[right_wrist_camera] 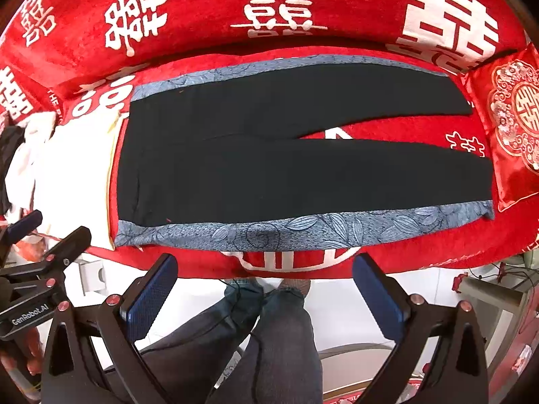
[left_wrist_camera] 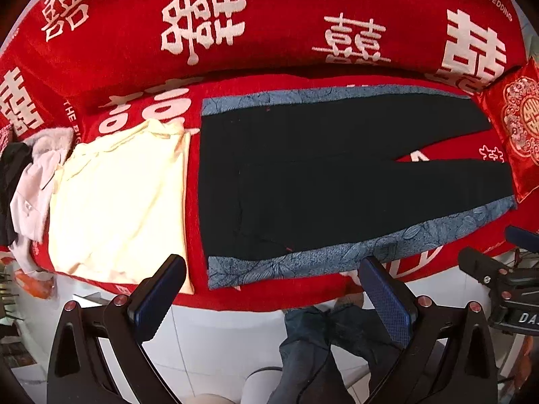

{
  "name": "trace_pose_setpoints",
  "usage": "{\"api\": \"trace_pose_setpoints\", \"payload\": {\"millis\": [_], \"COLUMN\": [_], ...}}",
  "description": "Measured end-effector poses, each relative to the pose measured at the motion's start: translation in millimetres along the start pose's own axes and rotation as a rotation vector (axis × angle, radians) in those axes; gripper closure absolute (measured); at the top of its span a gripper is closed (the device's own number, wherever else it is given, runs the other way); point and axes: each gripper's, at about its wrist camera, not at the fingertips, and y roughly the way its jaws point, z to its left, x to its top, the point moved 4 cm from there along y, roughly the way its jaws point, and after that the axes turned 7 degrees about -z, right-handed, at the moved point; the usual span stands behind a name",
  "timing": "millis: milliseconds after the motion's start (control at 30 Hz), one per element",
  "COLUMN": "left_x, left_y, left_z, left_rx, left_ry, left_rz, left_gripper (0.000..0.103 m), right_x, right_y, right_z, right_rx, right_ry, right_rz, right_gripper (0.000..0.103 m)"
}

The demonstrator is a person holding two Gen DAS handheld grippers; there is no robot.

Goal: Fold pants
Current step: 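Move both grippers toward the black trousers' waistband edge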

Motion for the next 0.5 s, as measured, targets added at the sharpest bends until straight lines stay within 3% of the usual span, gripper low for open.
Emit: {"api": "trace_pose_setpoints", "payload": {"millis": [267,500], "left_x": [3,3], "left_y": [6,20], "left_z": [-9,-24], "left_rx": [-0.034,0.009], "left_ry": [0.015,-0.016], "left_rz": [0.015,0.052], "left_gripper": [0.0,0.0], "right_x": [-3,-2], "right_y": [0,7], "right_z": [-2,-18], "right_rx": [-0.033,-0.035], "right_ry": [0.008,0.008], "right_rz": [0.003,0.036], "right_gripper": [0.0,0.0]}}
